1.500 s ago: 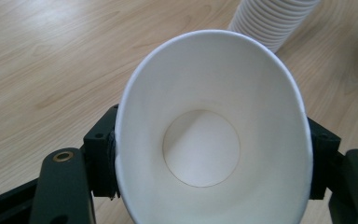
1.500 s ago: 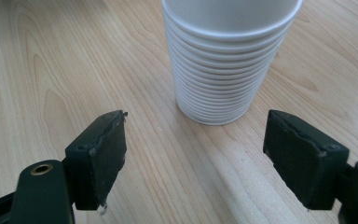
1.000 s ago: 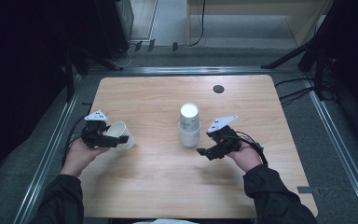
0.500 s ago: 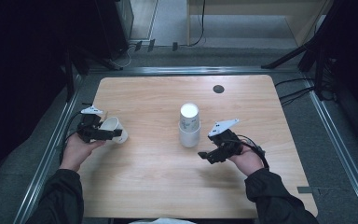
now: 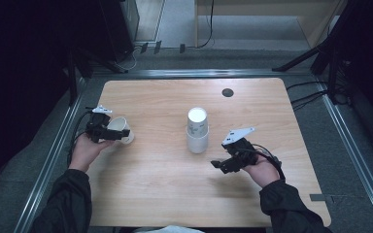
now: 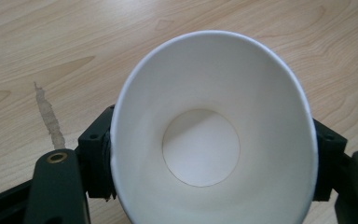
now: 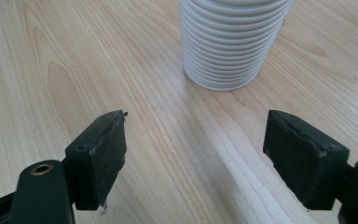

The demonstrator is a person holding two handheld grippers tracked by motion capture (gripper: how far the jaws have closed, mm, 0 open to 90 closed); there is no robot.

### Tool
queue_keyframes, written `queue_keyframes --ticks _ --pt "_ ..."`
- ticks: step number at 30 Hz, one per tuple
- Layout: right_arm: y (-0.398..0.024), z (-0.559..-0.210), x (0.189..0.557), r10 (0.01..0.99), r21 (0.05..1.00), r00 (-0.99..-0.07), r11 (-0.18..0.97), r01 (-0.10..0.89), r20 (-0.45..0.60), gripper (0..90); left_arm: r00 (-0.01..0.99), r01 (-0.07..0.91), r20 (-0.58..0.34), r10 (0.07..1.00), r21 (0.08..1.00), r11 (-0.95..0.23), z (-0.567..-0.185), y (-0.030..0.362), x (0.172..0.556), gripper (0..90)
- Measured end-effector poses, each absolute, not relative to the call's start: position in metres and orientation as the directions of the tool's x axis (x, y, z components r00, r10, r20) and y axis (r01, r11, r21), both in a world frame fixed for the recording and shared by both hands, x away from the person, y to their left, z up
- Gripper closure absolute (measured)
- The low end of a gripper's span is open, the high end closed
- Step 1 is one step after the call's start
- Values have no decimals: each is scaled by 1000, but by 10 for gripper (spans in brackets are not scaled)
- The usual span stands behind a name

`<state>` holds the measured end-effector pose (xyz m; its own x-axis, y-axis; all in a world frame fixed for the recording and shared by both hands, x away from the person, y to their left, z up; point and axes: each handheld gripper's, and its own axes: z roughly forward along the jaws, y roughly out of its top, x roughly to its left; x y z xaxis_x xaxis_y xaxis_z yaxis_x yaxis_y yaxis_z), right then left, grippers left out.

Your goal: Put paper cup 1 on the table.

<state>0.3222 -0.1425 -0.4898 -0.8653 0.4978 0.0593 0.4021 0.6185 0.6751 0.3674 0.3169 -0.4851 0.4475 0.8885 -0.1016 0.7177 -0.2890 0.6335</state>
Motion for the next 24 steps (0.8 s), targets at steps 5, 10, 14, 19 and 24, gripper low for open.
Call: queue_keyframes --ticks 5,10,14,19,24 --pt "-144 -490 321 506 671 -860 617 411 62 213 431 723 -104 896 635 -274 -486 318 370 240" --pt "-143 -491 321 503 668 -862 622 409 59 213 429 733 -91 899 616 -287 -489 315 372 233" --pt "-143 -491 321 500 670 -864 622 404 57 213 428 738 -95 899 610 -287 -489 315 372 229" --pt "-144 -491 321 503 668 -862 622 408 58 213 430 743 -96 898 603 -292 -490 314 372 222" --pt "-143 -491 321 502 664 -863 625 410 60 213 434 742 -103 895 604 -291 -490 313 372 213"
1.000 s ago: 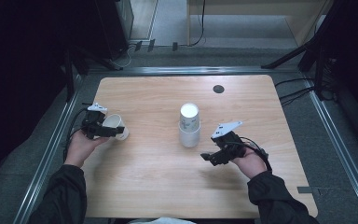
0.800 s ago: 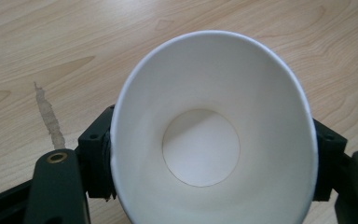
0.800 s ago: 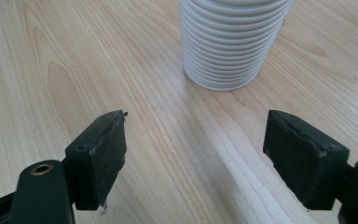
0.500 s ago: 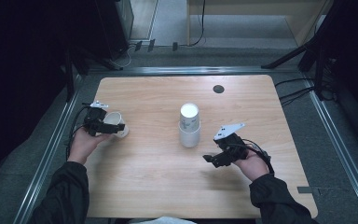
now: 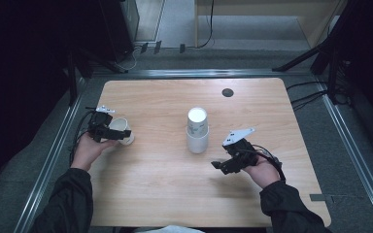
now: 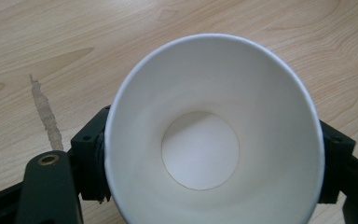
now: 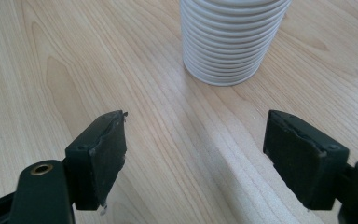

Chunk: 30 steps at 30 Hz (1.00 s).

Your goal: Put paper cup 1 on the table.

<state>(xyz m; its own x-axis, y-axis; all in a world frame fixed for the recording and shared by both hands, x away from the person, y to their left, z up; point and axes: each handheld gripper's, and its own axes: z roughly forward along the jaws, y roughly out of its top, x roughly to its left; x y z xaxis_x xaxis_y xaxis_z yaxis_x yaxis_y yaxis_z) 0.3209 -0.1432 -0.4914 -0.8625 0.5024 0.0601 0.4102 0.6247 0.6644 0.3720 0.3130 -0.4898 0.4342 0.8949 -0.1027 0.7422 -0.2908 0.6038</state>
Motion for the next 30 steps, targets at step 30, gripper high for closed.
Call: queue_keyframes --ticks 30 --pt "-142 -493 321 494 653 -868 639 407 57 213 459 710 -118 880 645 -284 -476 307 366 189"
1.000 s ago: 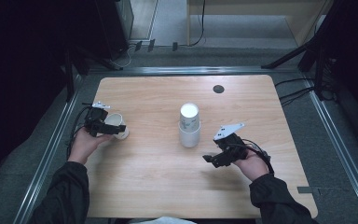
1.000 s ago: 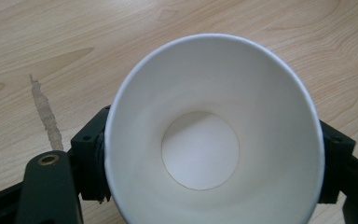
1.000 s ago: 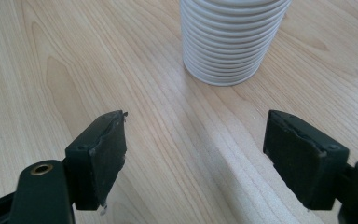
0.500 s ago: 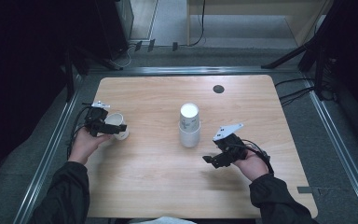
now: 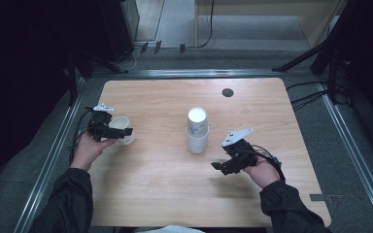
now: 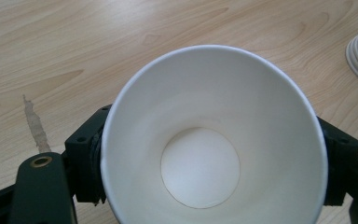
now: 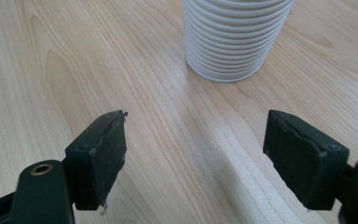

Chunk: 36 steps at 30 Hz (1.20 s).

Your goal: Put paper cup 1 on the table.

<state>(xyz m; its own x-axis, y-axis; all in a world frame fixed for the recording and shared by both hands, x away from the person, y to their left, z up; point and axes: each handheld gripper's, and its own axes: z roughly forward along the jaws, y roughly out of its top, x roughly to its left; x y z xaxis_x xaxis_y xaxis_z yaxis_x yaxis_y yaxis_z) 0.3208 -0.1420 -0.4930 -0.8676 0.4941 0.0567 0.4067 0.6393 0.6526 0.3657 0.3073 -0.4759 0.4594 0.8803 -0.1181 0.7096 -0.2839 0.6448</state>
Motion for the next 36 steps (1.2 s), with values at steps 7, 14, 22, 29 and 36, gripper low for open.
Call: queue_keyframes --ticks 7,14,22,29,36 --pt "-142 -493 321 493 651 -868 641 405 55 213 448 734 -150 881 624 -267 -480 309 369 168" --pt "-141 -493 320 491 647 -869 645 407 57 213 448 734 -162 879 629 -258 -478 310 369 154" --pt "-142 -493 321 489 651 -870 643 403 55 213 460 676 -150 875 698 -236 -457 307 359 131" --pt "-141 -491 322 476 663 -878 643 383 46 212 501 642 -153 852 725 -248 -446 298 350 132" --pt "-138 -489 327 439 680 -898 647 345 37 173 564 603 -142 813 744 -289 -433 282 333 144"
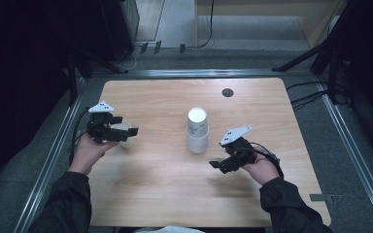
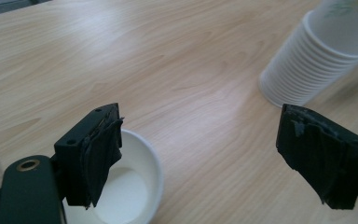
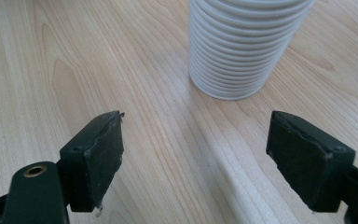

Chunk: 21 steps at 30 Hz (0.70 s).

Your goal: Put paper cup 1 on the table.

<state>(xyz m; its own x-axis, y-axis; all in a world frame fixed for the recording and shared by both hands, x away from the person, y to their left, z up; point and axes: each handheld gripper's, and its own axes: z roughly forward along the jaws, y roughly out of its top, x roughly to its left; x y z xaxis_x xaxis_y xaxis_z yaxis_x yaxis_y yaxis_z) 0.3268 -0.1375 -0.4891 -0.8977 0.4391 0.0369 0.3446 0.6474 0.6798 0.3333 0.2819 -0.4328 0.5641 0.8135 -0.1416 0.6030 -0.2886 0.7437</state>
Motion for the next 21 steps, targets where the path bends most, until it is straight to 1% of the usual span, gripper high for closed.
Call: queue_keyframes --ticks 3,4,5,6,9,10,14,17,21 --pt "-136 -488 327 433 701 -901 633 329 32 164 591 592 -156 792 751 -293 -430 273 327 144" --pt "-135 -486 327 435 720 -899 607 336 52 138 611 585 -161 775 751 -305 -428 266 322 144" --pt "-135 -486 327 435 720 -899 607 336 52 138 611 585 -161 775 751 -305 -428 266 322 144" --pt "-134 -482 328 437 727 -896 591 350 76 137 630 576 -159 761 753 -320 -427 259 317 144" --pt "-133 -479 329 425 724 -902 596 347 82 137 645 571 -161 747 751 -331 -427 253 313 147" --pt "-131 -476 330 429 710 -900 612 349 72 139 657 571 -165 736 746 -342 -429 247 309 147" --pt "-129 -473 334 419 727 -906 603 329 63 137 671 575 -174 721 736 -358 -433 240 305 147" --pt "-129 -469 336 426 731 -902 594 337 69 136 681 580 -185 709 727 -367 -436 234 302 147" --pt "-134 -465 346 409 760 -904 548 350 122 134 694 587 -196 693 712 -387 -442 226 297 150"
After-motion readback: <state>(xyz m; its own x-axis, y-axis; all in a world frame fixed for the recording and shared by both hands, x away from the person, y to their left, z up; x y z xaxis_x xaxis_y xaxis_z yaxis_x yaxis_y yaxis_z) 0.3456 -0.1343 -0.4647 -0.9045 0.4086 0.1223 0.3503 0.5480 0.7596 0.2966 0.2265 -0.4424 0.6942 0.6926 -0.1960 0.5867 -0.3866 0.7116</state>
